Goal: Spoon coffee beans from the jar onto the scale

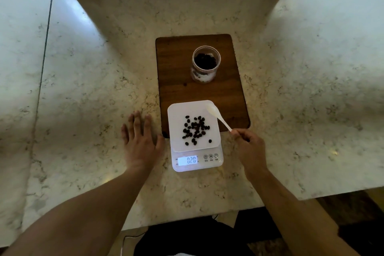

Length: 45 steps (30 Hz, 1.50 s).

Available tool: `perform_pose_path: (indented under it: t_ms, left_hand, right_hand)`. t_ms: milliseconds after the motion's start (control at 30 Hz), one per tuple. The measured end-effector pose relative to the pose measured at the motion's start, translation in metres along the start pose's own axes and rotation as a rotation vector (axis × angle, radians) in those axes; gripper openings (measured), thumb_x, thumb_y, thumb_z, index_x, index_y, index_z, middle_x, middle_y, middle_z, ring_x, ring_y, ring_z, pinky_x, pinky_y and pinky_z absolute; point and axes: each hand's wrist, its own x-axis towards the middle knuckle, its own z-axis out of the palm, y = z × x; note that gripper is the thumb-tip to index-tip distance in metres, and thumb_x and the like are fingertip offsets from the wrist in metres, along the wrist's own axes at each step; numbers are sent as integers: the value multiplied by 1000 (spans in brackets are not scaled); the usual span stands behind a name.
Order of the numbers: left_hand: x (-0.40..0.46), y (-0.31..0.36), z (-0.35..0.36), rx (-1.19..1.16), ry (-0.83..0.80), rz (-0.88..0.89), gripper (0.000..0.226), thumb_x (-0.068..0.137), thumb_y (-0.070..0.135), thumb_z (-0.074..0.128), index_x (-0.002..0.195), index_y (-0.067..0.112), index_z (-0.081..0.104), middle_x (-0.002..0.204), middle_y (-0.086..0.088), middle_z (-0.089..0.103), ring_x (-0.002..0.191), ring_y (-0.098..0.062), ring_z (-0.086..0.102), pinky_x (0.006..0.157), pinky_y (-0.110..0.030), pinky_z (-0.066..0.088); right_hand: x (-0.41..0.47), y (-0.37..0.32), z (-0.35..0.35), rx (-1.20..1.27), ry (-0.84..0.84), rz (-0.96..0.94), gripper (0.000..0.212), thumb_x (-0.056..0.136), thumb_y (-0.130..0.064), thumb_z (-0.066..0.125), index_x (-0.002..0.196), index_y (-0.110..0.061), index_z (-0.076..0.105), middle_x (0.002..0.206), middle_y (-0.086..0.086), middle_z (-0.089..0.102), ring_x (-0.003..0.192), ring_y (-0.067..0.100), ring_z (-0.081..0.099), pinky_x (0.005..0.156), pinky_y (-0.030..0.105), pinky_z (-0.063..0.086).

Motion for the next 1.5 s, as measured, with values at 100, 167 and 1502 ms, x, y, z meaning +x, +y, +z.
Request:
perform_pose_path:
  t_ms: [100,167,1502]
  left_hand:
    - [-1,-1,0,9,-10,4,76,91,52,22,155,15,5,166,-13,0,151,-25,-14,122,-52,-2]
    - [-2,-4,2,16,-9,7,75,92,52,22,155,16,4,166,-13,0,151,-25,-14,122,-51,-3]
    - [-8,19,-30,-192,-192,-161,63,102,46,24,154,12,14,164,-17,12,151,-32,10,121,-49,6]
  right_hand:
    - [-13,7,1,62,35,91,16,94,-20,63,87,-26,76,75,0,69,70,12,57,63,30,48]
    - [-21,11,1,44,62,121,16,94,-23,63,86,-29,75,75,-3,70,68,10,57,61,26,47]
    - [19,13,-36,-591,-216,-59,30,89,-28,68,62,-18,75,55,-4,66,50,7,59,54,21,46]
